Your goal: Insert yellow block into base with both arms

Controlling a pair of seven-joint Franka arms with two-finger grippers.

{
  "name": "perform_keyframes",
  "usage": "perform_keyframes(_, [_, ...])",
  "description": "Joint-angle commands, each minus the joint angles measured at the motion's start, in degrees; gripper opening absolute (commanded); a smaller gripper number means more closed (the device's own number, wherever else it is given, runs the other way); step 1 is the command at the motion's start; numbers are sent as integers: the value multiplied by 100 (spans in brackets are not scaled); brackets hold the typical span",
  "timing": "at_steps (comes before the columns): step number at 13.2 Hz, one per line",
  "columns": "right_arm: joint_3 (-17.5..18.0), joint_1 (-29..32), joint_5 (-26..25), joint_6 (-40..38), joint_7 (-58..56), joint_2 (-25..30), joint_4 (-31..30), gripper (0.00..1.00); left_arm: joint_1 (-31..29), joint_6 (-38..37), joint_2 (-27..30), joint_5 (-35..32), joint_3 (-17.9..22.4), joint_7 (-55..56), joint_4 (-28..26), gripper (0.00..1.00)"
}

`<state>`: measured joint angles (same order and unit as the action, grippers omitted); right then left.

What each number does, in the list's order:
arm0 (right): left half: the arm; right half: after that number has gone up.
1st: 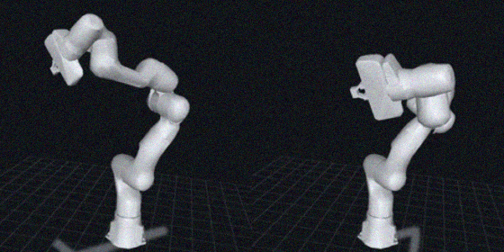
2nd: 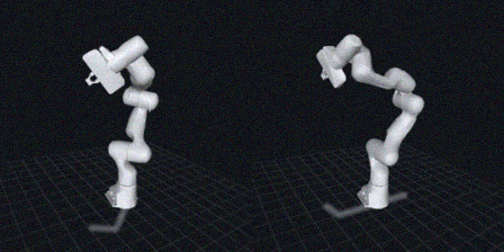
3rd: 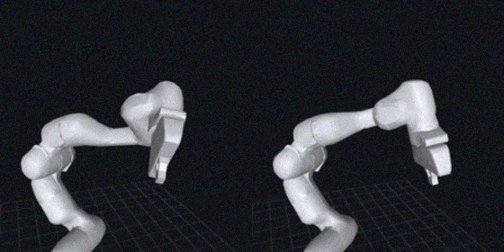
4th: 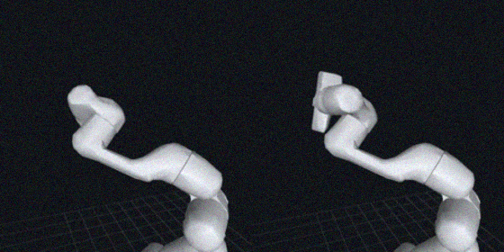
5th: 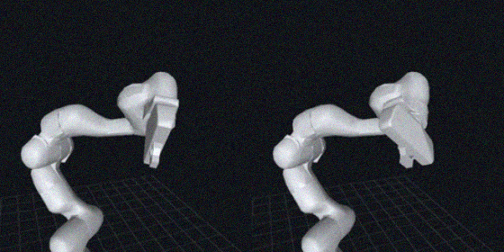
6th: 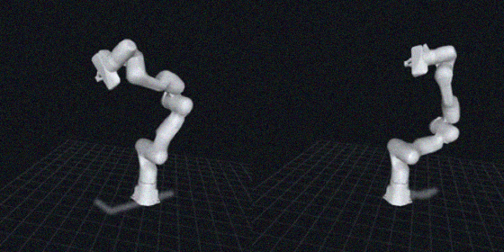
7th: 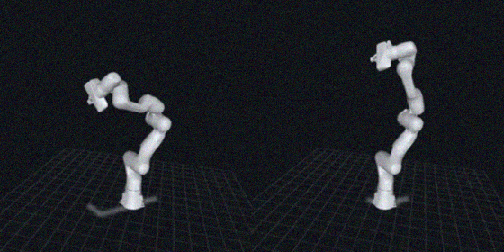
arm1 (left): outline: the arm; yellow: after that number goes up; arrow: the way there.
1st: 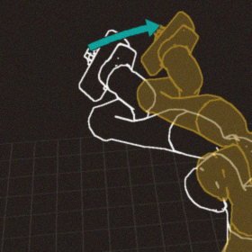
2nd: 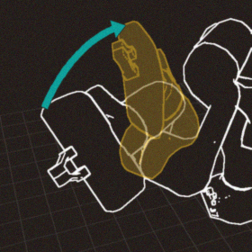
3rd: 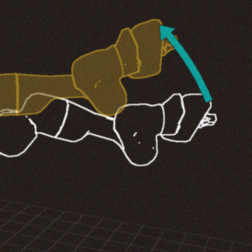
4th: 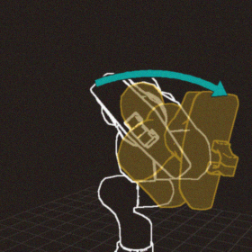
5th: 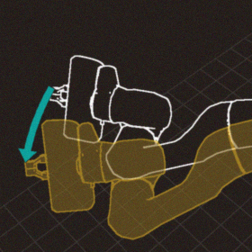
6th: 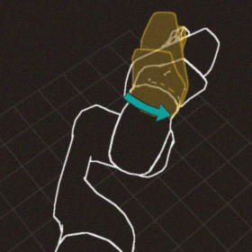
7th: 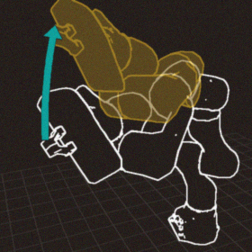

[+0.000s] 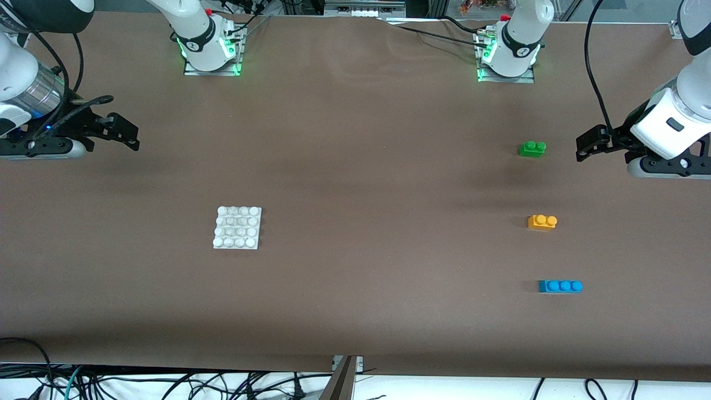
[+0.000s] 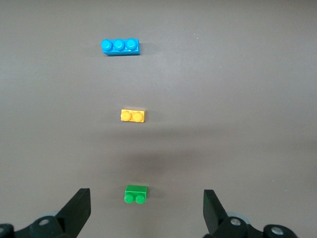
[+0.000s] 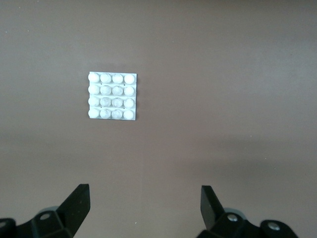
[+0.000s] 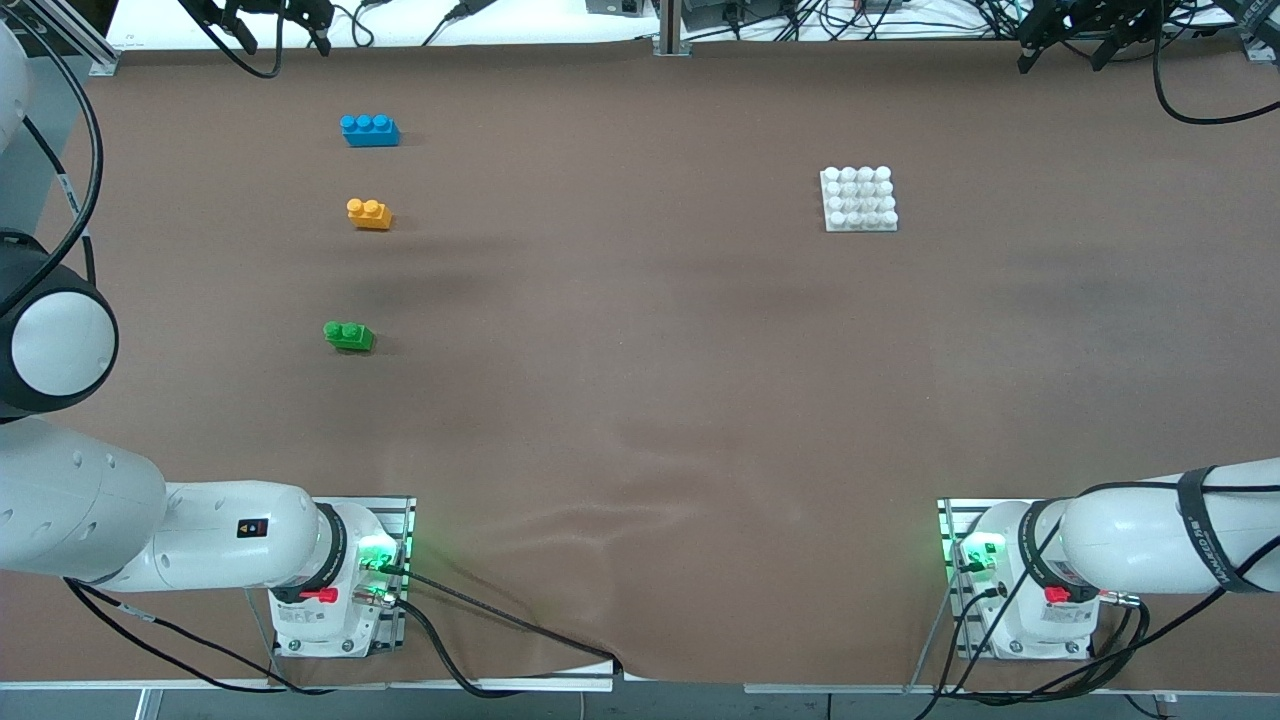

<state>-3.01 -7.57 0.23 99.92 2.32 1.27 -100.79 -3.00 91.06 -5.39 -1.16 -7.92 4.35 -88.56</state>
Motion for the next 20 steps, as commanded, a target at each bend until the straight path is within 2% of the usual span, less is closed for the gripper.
perform_keyframes(1, [82, 63, -67, -183, -57, 13, 95, 99, -8, -71, -68, -51, -25, -4, 164, 100])
perform_keyframes(5, [90, 98, -277, -131, -56, 5, 86, 99, -7, -71, -68, -51, -25, -4, 164, 100])
perform_keyframes(20, [126, 89, -243, -166, -275, 58, -99, 99, -34, -71, -68, -42, -25, -4, 164, 100])
